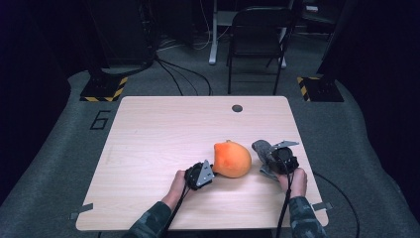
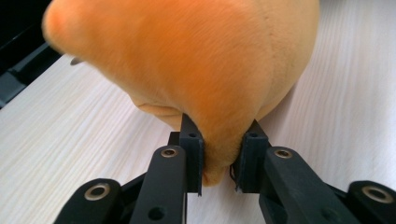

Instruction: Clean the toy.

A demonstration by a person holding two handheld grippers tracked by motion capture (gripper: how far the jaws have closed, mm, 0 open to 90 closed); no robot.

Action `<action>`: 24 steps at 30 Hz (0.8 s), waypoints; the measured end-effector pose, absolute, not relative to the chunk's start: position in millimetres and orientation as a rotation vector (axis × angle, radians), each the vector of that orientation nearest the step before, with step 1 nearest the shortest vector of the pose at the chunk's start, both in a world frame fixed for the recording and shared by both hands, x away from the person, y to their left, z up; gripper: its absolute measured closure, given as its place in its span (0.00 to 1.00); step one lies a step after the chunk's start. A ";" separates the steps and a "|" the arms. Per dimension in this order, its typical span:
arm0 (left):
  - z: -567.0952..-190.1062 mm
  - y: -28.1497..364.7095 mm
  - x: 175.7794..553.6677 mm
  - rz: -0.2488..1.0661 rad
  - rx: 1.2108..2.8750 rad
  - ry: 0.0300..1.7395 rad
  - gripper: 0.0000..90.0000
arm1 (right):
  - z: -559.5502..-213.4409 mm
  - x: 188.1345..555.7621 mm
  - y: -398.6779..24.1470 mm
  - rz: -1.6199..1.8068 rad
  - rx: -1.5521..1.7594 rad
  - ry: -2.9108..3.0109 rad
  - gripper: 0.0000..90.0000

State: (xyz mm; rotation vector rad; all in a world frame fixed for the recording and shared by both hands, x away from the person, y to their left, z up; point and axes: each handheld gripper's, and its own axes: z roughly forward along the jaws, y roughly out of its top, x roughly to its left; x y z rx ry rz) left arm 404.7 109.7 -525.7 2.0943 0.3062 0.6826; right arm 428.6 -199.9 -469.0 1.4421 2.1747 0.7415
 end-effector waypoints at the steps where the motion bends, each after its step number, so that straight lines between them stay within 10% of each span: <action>1: -522.9 110.4 404.8 0.654 2.080 0.320 0.86 | -468.2 428.6 -200.7 0.750 1.450 2.166 0.83; 24: -456.5 121.2 404.2 0.074 1.937 0.766 0.85 | -440.7 418.7 -205.2 0.812 1.429 2.101 0.83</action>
